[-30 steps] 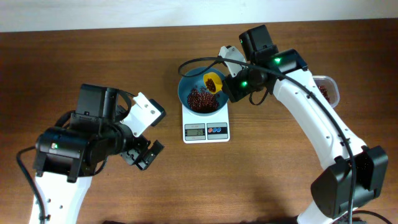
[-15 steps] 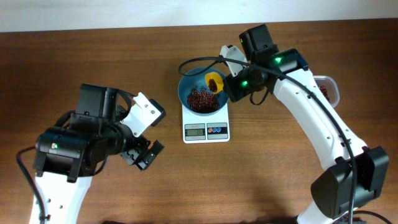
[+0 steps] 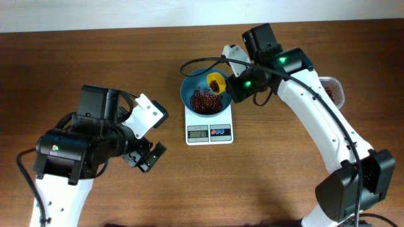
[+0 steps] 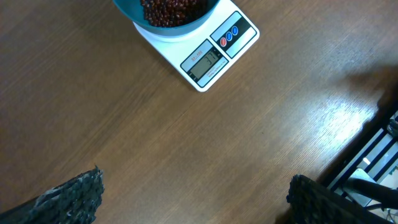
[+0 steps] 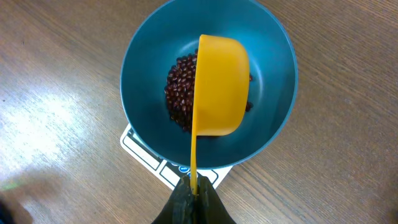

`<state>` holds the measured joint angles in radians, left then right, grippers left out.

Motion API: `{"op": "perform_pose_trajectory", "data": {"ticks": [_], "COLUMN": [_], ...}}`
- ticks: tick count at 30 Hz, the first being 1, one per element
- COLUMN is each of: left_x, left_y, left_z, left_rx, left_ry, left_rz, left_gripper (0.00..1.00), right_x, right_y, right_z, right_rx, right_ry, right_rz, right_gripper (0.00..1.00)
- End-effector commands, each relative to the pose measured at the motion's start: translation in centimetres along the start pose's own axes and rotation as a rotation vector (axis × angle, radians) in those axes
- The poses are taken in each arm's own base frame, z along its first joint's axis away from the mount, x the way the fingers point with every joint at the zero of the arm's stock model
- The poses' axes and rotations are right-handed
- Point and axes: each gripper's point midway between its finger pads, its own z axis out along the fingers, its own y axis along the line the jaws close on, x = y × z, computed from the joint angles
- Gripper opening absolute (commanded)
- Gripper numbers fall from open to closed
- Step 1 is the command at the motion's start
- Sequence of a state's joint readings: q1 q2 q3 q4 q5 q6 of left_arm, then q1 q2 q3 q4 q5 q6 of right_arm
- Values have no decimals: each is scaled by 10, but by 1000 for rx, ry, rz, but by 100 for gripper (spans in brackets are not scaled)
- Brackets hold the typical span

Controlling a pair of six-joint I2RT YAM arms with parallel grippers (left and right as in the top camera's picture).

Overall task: Scoop item into bowl and weigh 50g on scale
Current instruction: 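Hold the emptied scoop over the bowl with the right gripper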

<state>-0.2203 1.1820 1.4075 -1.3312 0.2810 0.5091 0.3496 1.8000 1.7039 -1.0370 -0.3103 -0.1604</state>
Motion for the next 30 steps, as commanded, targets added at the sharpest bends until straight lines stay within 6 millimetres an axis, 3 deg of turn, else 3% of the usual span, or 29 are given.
{"op": "perform_pose_trajectory", "data": {"ticks": [1,26,30], "left_x": [-4,-4,-4], "left_y": [0,0,0], "left_z": [-5,-5,-5], "left_rx": [-3,-3,-3], "left_ry": [-24,-24,-24], "left_rz": [18,18,18], "left_gripper": [99,99,99], "right_x": [-10,-11,-7], "right_y": [6,6,2], "right_z": [-12,-14,-4], "right_rx": [10,10,21], "right_ry": [-33,-40,-11], "right_rz": [-20,-21,-30], "right_gripper": [4,4,4]}}
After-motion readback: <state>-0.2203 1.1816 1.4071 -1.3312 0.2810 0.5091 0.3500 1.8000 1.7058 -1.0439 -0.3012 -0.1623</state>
